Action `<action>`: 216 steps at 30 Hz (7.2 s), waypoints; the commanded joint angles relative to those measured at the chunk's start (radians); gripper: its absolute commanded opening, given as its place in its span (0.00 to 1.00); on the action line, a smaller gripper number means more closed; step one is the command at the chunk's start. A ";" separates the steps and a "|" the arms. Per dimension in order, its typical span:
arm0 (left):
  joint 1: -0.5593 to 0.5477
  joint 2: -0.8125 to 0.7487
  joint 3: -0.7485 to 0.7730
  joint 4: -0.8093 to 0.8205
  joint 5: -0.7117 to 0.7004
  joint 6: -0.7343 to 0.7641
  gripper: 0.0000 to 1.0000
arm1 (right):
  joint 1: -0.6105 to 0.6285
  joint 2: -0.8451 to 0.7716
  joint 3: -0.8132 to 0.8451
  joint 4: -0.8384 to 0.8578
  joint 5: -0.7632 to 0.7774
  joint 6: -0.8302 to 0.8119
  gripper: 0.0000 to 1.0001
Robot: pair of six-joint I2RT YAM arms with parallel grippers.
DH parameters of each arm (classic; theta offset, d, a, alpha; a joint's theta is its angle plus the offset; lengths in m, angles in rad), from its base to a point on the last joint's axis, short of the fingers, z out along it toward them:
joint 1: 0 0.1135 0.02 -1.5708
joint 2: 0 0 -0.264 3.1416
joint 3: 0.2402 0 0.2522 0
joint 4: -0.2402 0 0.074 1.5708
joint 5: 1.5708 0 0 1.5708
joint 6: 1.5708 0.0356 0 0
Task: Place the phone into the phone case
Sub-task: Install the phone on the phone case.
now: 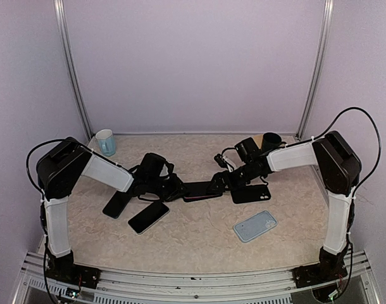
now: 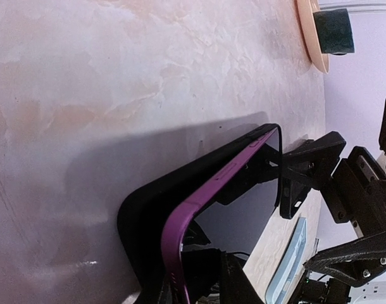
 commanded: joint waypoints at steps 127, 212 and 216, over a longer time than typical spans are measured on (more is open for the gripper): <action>-0.012 -0.171 -0.227 0.733 0.323 -0.234 0.00 | -0.092 -0.147 -0.140 0.273 -0.453 0.089 0.97; -0.016 -0.189 -0.208 0.690 0.310 -0.205 0.00 | -0.089 -0.195 -0.317 0.682 -0.694 0.331 0.00; -0.016 -0.189 -0.205 0.684 0.312 -0.203 0.02 | -0.089 -0.193 -0.313 0.684 -0.695 0.334 0.00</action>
